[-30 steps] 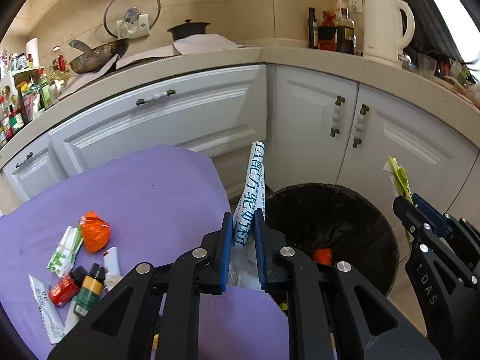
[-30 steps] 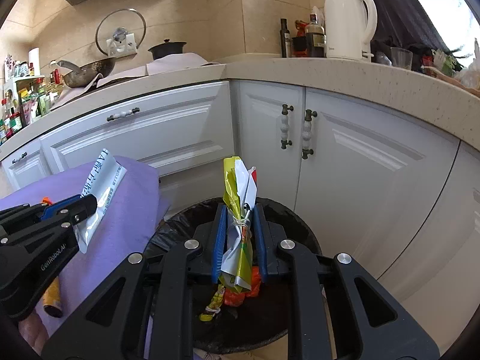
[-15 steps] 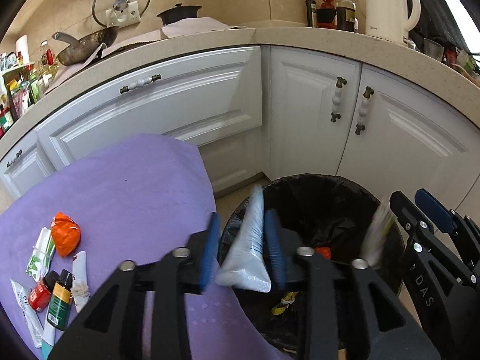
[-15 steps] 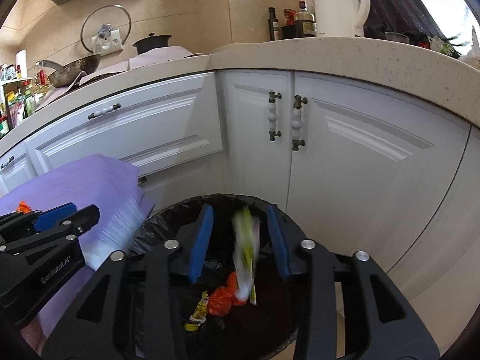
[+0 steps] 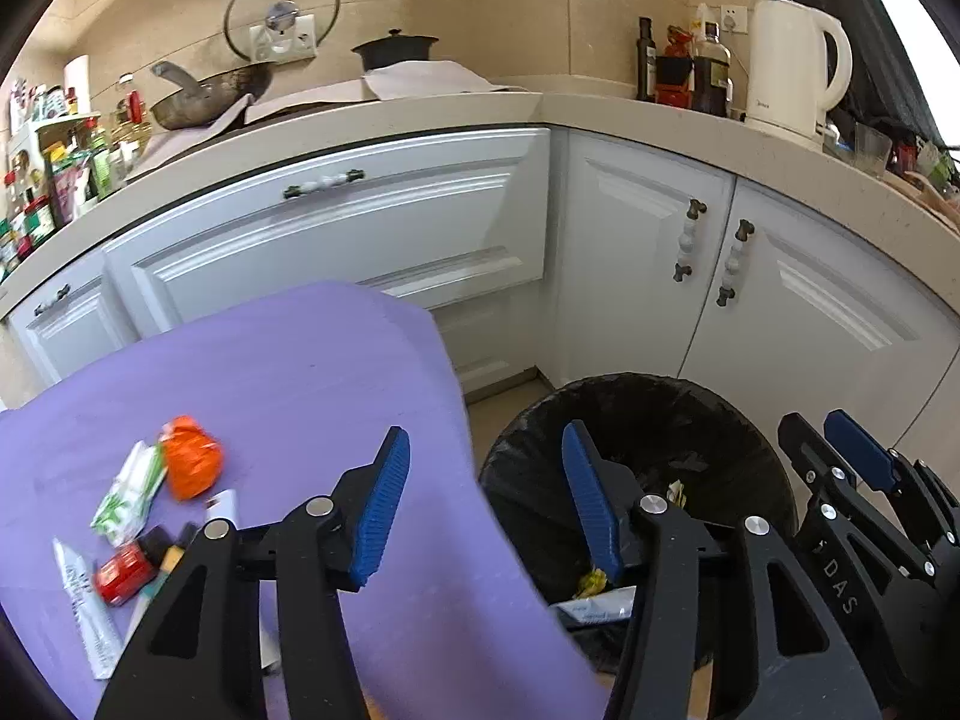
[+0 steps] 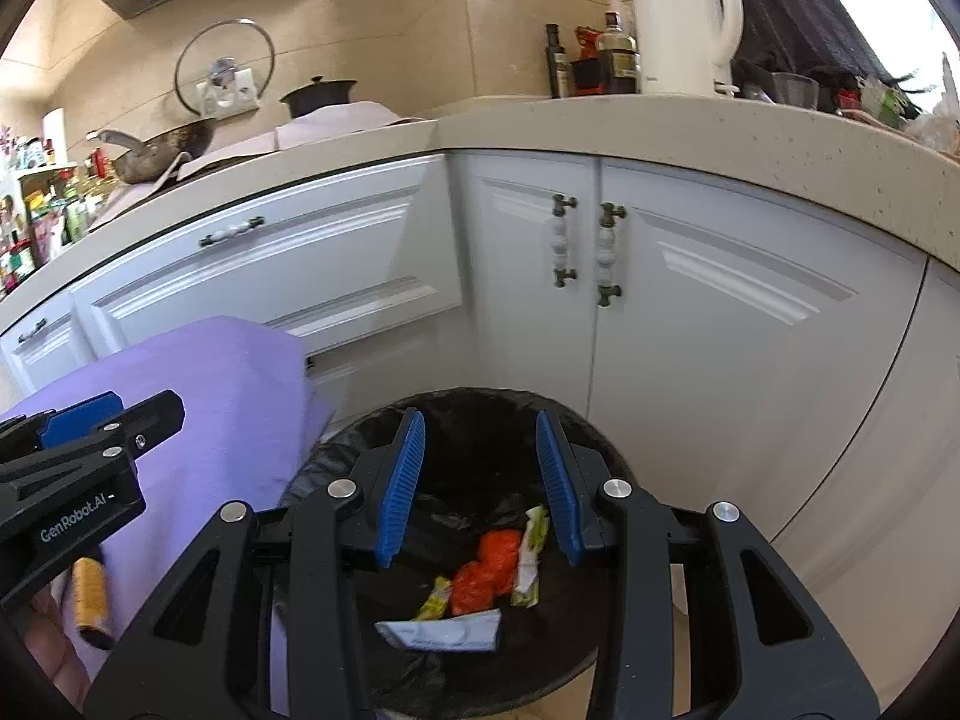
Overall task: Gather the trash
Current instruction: 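Grasp the amber bottle with the right tool while the left tool grasps the white tube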
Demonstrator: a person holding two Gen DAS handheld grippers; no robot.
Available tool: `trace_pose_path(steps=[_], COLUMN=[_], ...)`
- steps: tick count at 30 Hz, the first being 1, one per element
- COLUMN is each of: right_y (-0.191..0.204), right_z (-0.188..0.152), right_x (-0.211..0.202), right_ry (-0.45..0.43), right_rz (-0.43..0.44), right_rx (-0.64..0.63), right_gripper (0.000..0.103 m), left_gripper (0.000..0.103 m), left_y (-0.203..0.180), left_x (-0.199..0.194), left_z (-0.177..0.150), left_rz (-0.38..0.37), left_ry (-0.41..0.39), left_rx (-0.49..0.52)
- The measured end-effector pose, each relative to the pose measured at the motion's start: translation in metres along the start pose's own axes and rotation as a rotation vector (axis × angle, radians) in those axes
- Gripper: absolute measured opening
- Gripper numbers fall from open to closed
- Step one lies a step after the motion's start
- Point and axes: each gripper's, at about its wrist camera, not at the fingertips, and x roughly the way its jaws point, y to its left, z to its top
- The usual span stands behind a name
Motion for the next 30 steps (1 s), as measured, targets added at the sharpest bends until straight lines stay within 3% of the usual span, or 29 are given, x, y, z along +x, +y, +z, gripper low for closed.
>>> trace_pose_path(steps=[17,30], right_y=[0.085,0.151], right_z=[-0.025,-0.044], right_x=[-0.048,-0.055], right_ry=[0.053,0.140], right_rz=[0.152,0.236], right_rx=[-0.080,-0.191], right_gripper=[0.038,0.038], left_gripper=[0.059,0.059], left_y=[0.089,0.172], left_x=[-0.063,-0.080], left_z=[-0.037,-0.084], left_rz=[0.101,0.226], left_ry=[-0.002,0.076], left_rx=[-0.066,-0.157])
